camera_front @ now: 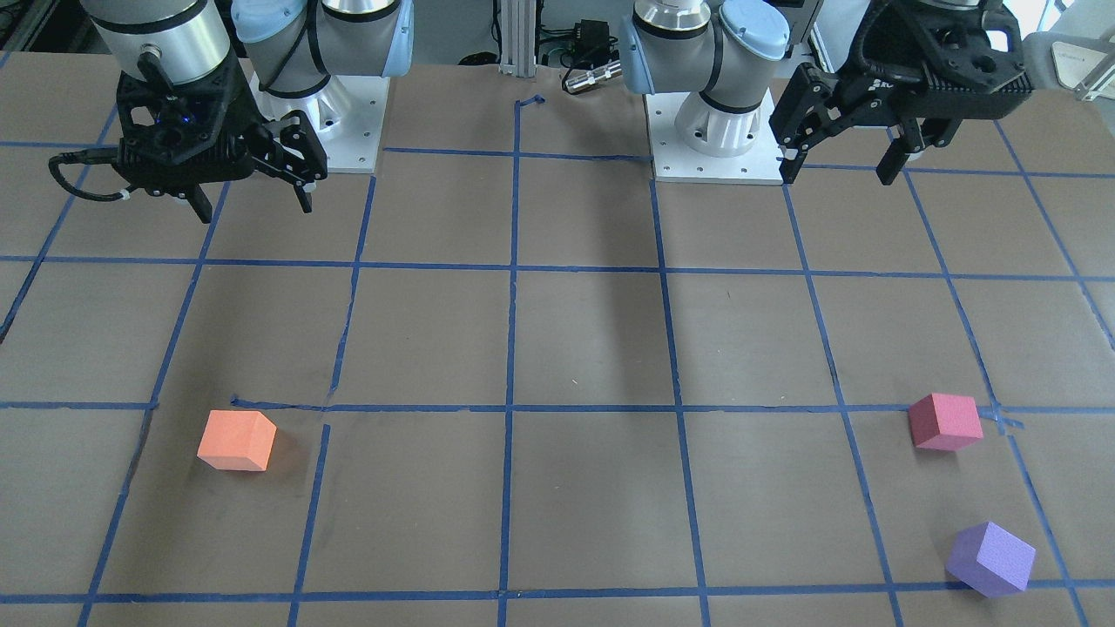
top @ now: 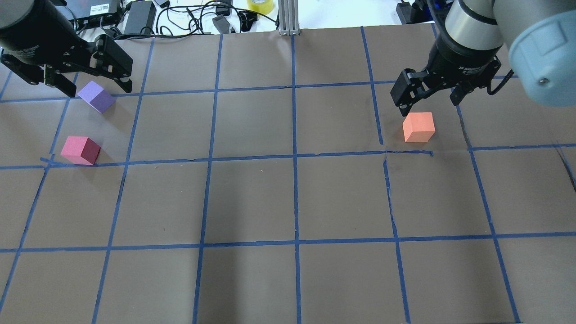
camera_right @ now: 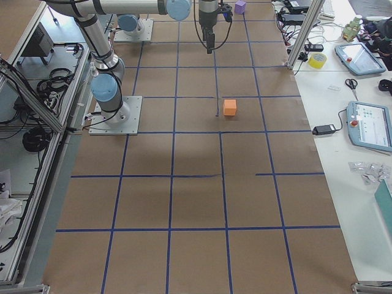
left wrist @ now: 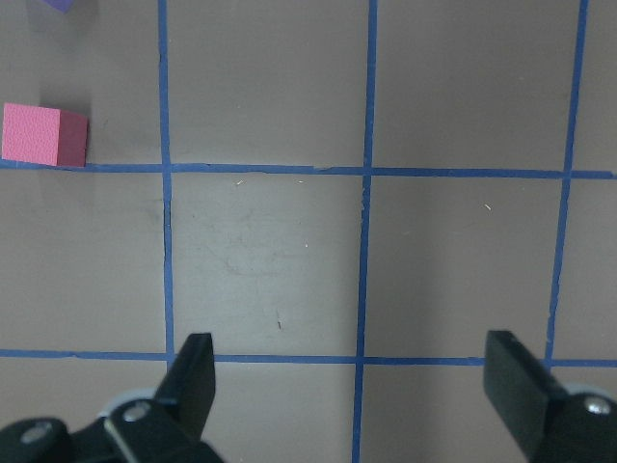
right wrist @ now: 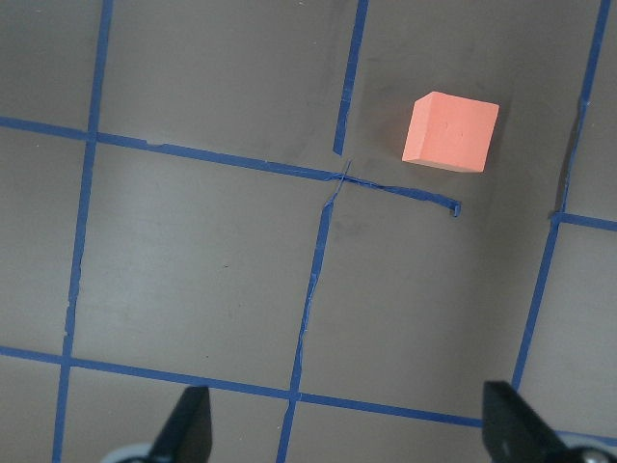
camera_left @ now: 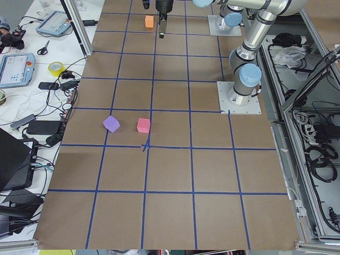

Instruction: Arrange blocks in a line

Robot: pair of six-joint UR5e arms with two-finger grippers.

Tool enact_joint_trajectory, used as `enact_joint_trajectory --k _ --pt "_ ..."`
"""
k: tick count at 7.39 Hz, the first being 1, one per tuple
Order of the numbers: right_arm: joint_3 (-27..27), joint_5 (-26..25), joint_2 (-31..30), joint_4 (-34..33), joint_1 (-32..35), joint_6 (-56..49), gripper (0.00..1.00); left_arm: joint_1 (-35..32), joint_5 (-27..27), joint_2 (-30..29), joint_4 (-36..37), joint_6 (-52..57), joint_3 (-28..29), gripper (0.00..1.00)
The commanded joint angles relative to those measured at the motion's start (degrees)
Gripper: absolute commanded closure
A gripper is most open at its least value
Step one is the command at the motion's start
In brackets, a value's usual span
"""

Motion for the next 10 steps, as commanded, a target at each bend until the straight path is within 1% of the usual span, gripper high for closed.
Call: enact_joint_trajectory --k 1,3,10 --pt "0.07 -0.02 -0.01 -0.07 0.08 0.06 0.00 -0.03 -0.04 0.06 0.03 0.00 -0.19 0.00" --pt "-0.02 0.77 0.16 -0.07 0.08 0.06 0.00 -0.03 -0.04 0.15 0.03 0.09 -0.19 0.00" --pt "0.07 0.69 0.43 -0.15 0.08 0.06 0.00 -0.03 -0.04 -0.21 0.03 0.00 -0.10 0.00"
